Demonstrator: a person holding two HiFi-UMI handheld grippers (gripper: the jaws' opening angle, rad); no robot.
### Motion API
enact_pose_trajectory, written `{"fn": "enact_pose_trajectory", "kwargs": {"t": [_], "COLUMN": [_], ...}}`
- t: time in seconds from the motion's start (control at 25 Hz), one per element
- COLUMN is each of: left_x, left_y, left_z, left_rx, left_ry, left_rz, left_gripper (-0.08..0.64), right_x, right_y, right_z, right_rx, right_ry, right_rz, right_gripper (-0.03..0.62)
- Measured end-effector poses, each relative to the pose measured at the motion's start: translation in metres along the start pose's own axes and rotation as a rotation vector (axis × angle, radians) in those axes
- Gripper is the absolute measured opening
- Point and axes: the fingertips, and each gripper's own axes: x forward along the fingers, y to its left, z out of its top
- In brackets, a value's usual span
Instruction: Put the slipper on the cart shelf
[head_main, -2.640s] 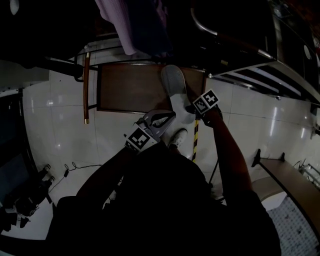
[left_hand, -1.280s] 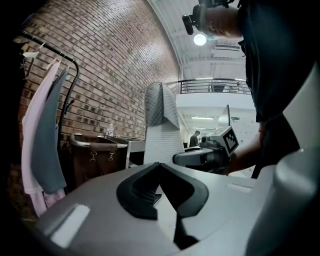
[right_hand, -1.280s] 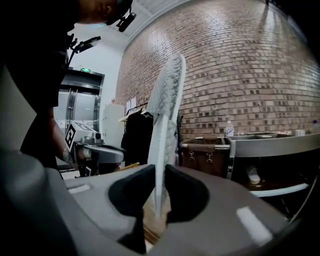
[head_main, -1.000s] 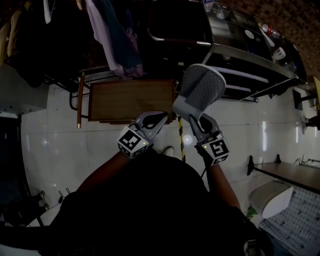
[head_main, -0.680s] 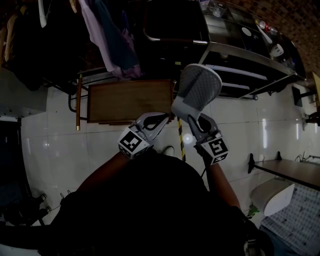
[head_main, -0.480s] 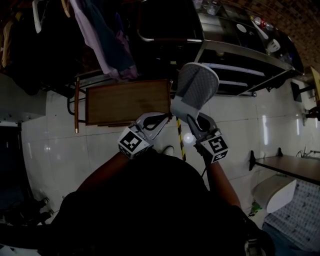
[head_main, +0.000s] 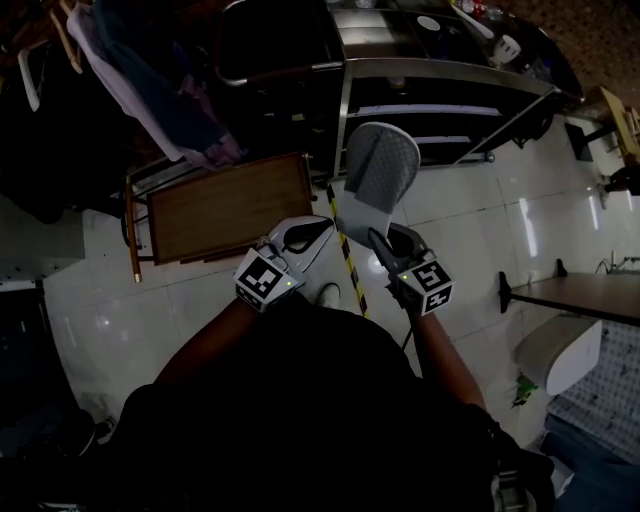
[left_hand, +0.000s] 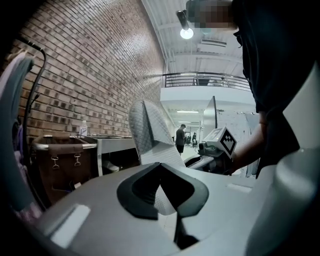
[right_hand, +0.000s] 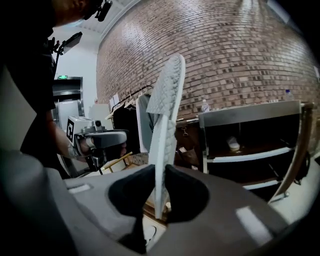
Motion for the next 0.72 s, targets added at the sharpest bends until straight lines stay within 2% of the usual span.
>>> {"fn": "enact_pose_trajectory", "kwargs": {"t": [0.16, 0.48, 0.72], "left_x": [0.027, 0.074, 0.105], "left_y": [-0.008, 0.018, 0.043], "left_z": [0.002, -0.002, 0.008], "left_rx": [0.025, 0.013, -0.017], "left_ry": [0.012, 0.01, -0.002], "left_rz": [-0.041, -0.121, -0.206], "left_gripper": [0.002, 0.002, 0.001], "right_x": [-0.02, -0.02, -0.004], "right_y": [-0.03, -0.093, -0.131], "right_z": [-0.01, -0.024, -0.024], "right_rx": [0.056, 0.147, 0.144], "right_ry": [0.005, 0.0, 0.047], "right_rz": [-0.058, -0.225, -0.321], "right_gripper": [0.063, 0.063, 0.063]}}
